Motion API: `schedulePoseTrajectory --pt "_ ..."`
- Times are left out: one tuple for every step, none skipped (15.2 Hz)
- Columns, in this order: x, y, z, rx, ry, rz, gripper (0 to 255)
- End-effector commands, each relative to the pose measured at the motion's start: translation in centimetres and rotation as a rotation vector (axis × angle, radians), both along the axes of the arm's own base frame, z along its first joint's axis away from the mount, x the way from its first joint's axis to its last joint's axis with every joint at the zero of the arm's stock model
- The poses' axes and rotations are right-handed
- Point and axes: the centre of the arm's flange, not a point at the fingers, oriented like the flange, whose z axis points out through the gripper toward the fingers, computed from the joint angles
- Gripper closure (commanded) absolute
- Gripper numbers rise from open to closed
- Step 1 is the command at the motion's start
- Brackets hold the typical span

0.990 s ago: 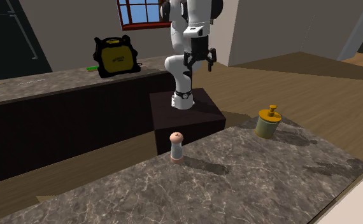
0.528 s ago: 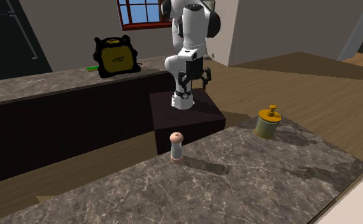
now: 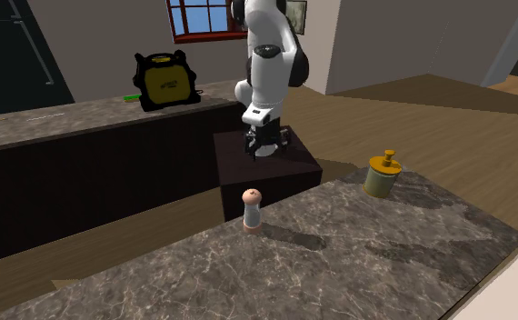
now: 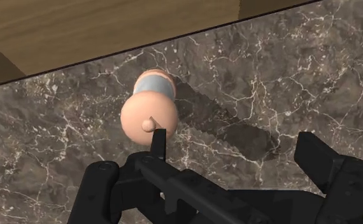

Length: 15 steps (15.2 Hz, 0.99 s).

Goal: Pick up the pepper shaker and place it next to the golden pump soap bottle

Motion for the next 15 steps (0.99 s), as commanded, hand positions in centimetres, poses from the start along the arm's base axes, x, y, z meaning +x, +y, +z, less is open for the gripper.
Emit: schedulePoseTrajectory --pt "1.4 -1.5 -2.0 -0.006 0.013 -0.005 0" --pt "2.0 -2.1 -3.1 -0.009 0.02 -0.007 0" --pt "2.6 -2.7 -4.1 -0.012 0.027 -0.01 0" --pt "3.2 -3.3 -5.2 -0.014 0.034 -0.012 0" --pt "3.7 -3.9 -6.2 -0.017 0.04 -0.014 0" --pt "4.3 -4.5 -7.3 -0.019 0.047 -0.017 0" --pt "4.9 -5.1 -8.3 -0.022 0.054 -0.019 0" --pt "5.4 -5.8 -9.4 -0.025 0.061 -0.022 0" --pt "5.6 -6.0 -9.8 -0.026 0.063 -0.023 0" --pt "5.6 -6.0 -10.3 -0.026 0.063 -0.023 0" --pt "5.6 -6.0 -10.8 -0.026 0.063 -0.023 0" --pt "5.5 -6.0 -11.4 -0.026 0.063 -0.023 0" --pt "5.5 -6.0 -11.9 -0.026 0.063 -0.023 0" --pt "5.4 -6.0 -12.4 -0.026 0.063 -0.023 0" --pt "5.4 -6.0 -12.9 -0.026 0.063 -0.023 0"
